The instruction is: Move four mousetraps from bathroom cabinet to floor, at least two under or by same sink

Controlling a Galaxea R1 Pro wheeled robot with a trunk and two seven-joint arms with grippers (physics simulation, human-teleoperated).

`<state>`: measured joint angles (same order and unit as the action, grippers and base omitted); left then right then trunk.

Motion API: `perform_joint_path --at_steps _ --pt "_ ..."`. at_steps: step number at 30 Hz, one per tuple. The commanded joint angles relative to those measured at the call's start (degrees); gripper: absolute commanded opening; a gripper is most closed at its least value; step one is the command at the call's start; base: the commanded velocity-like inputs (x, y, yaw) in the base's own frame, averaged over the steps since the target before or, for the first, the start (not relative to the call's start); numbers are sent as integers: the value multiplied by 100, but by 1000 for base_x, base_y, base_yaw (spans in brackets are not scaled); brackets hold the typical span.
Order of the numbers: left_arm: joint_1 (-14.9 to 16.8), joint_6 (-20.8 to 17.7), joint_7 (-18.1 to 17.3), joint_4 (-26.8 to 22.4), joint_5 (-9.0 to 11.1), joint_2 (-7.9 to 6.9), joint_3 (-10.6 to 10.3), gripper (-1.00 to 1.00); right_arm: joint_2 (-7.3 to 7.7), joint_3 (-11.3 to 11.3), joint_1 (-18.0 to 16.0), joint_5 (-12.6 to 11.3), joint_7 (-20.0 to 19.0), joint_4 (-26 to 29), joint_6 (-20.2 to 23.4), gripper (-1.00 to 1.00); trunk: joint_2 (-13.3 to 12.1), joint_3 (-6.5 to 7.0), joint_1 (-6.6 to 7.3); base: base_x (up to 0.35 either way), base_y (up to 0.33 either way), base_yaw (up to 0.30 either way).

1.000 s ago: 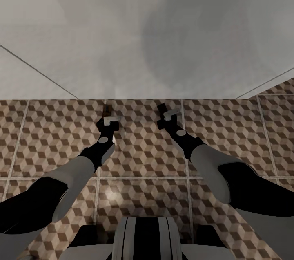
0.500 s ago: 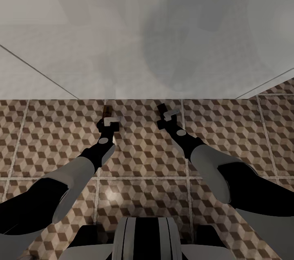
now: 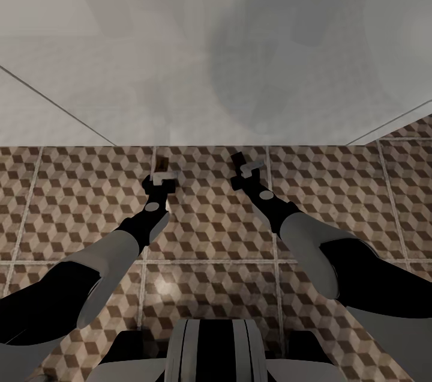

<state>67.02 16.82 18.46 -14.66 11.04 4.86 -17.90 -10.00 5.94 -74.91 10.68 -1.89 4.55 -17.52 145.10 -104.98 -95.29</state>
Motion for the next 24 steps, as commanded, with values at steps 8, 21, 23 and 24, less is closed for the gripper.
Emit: perform_joint_path --at_steps 8,21,23,24 --pt "4 23 26 6 56 -3 -49 100 0 21 1 -4 -5 -6 -18 -100 1 -2 1 0 0 0" --pt "4 23 26 7 56 -3 -48 100 0 21 2 -4 -5 -6 -19 -100 1 -2 1 0 0 0" --pt "4 23 26 7 56 -3 -49 100 0 21 2 -4 -5 -6 -21 -100 1 -2 1 0 0 0" --pt "4 23 26 7 56 -3 -50 100 0 21 2 -4 -5 -6 -20 -100 1 -2 1 0 0 0"
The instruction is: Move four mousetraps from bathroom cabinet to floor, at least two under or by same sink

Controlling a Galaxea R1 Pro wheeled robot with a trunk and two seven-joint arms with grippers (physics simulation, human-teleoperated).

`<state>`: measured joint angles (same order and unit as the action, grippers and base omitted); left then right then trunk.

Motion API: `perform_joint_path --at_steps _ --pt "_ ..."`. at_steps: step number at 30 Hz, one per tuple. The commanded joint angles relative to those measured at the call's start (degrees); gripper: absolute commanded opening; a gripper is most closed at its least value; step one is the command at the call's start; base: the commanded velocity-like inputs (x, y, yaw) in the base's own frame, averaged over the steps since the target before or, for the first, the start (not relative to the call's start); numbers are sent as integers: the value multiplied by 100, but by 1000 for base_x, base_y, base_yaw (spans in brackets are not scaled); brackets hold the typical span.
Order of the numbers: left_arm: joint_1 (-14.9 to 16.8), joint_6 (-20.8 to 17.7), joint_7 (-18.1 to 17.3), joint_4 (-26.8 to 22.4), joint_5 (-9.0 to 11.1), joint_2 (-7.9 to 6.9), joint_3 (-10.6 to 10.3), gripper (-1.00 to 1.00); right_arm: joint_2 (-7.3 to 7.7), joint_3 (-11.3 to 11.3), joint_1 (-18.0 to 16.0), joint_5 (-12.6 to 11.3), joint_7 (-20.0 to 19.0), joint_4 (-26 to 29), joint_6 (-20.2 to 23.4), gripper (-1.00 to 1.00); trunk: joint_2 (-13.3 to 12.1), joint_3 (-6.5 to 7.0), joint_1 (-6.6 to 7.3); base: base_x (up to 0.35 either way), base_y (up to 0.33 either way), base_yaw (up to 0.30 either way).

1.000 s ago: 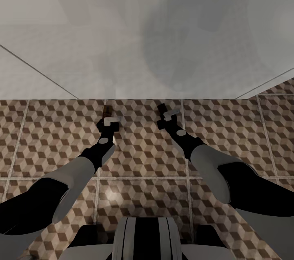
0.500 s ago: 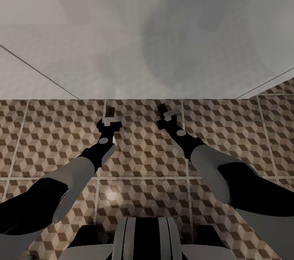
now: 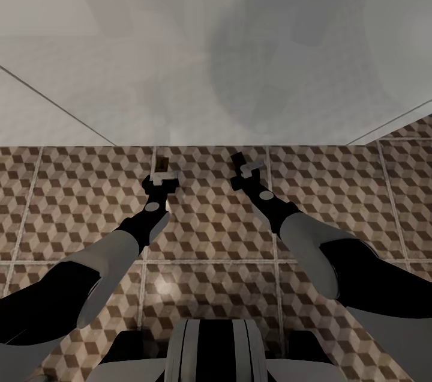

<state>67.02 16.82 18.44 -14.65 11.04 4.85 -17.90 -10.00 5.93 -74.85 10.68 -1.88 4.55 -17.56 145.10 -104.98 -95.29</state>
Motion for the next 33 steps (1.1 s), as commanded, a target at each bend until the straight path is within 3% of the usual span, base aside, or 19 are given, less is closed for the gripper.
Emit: perform_joint_path --at_steps 1,16,17,33 --pt "4 23 28 6 56 -2 -49 100 0 22 -3 -5 -5 -6 -14 -100 1 -2 1 0 0 0" --pt "4 23 28 6 56 -2 -51 100 0 22 -3 -5 -5 -6 -27 -100 1 -2 1 0 0 0" --pt "4 23 28 6 56 0 -49 100 0 22 -1 -5 -5 -6 -39 100 1 -2 1 0 0 0" --pt "4 23 28 5 56 -1 -47 100 0 22 6 -5 -5 -6 -121 100 1 -2 1 0 0 0"
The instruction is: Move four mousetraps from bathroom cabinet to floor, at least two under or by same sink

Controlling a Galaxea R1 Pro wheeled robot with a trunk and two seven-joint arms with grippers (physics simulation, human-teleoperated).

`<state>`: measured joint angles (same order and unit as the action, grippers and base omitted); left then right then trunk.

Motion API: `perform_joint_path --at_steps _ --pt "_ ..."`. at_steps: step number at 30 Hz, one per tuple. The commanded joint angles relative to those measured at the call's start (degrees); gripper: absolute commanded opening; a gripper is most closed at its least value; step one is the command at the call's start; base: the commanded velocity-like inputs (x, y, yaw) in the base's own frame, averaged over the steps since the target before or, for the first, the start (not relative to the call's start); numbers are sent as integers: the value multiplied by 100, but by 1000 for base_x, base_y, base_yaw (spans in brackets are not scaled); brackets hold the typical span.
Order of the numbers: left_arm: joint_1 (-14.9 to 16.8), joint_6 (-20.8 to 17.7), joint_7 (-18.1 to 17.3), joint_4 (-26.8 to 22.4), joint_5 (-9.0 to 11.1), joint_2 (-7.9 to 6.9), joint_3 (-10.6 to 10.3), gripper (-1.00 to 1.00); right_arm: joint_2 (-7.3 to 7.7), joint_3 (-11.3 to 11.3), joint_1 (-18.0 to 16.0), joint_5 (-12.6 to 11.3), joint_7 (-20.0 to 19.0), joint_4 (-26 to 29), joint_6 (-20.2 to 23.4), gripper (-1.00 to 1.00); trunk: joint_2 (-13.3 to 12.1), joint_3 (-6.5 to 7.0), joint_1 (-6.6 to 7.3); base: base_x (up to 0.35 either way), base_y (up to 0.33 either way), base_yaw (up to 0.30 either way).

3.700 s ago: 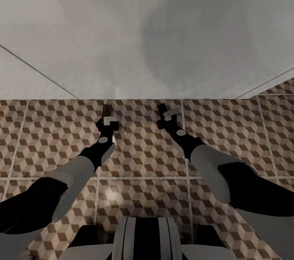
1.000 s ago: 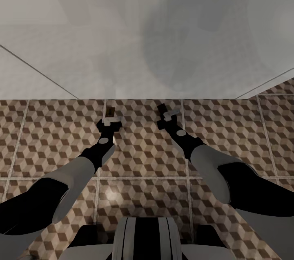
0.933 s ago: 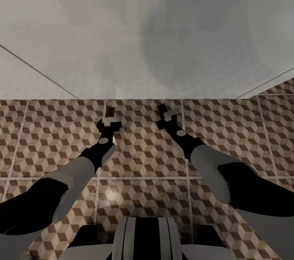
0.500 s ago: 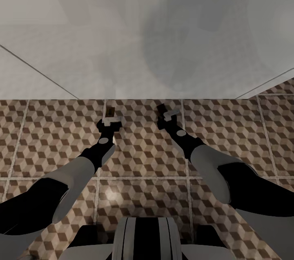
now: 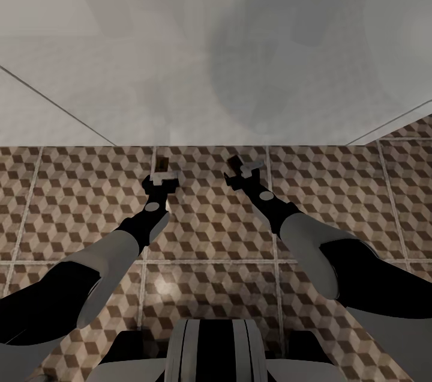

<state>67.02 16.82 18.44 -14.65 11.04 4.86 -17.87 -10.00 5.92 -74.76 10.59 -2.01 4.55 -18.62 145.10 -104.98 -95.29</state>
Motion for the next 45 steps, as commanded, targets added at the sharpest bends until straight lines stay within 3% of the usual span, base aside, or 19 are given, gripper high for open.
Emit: perform_joint_path --at_steps 1,20,45 --pt "4 23 28 6 56 -2 -50 100 0 23 -3 5 8 -6 -16 100 1 -2 1 0 0 0" --pt "-4 23 36 6 56 -3 -50 100 0 23 -3 5 8 -6 -19 100 1 -2 1 -21 0 0" --pt "-39 23 37 -1 56 -3 -50 100 0 23 -3 5 8 -6 -18 100 1 -2 1 -299 0 0"
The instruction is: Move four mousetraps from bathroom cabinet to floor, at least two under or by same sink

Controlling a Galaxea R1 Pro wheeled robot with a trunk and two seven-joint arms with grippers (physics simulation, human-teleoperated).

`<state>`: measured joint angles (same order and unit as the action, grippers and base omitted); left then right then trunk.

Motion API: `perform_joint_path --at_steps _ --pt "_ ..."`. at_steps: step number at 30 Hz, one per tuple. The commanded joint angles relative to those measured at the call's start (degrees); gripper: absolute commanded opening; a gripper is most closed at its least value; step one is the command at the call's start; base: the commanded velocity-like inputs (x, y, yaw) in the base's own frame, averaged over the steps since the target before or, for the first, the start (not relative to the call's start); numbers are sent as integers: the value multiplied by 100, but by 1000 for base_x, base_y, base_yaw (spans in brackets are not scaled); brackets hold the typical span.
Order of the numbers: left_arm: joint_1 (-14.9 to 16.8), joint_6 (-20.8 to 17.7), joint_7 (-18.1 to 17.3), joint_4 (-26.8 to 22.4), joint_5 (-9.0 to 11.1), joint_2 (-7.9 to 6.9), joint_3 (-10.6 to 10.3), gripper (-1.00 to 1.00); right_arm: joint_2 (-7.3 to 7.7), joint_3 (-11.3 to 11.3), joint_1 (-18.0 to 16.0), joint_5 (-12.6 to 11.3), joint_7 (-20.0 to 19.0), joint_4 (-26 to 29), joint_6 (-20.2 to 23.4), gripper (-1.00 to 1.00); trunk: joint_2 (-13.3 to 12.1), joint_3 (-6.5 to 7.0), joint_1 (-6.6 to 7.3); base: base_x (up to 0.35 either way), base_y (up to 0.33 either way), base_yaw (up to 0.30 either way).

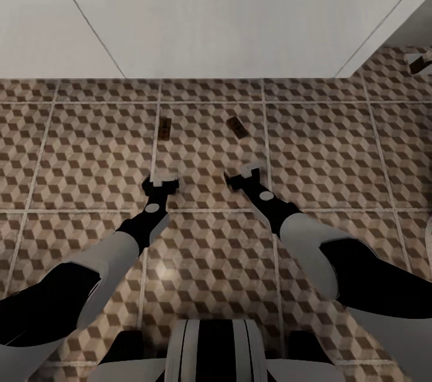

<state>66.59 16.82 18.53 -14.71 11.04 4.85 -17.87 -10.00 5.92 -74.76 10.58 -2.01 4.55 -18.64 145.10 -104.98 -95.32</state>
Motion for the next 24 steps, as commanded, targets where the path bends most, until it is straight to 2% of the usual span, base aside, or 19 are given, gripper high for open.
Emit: perform_joint_path --at_steps 1,24 --pt "4 23 28 5 56 -2 -50 100 0 23 -3 5 8 -6 -14 100 1 -2 4 -289 0 0" --pt "-32 23 28 4 56 4 -50 100 0 23 -3 5 8 -6 -16 100 1 -2 4 -311 0 0"
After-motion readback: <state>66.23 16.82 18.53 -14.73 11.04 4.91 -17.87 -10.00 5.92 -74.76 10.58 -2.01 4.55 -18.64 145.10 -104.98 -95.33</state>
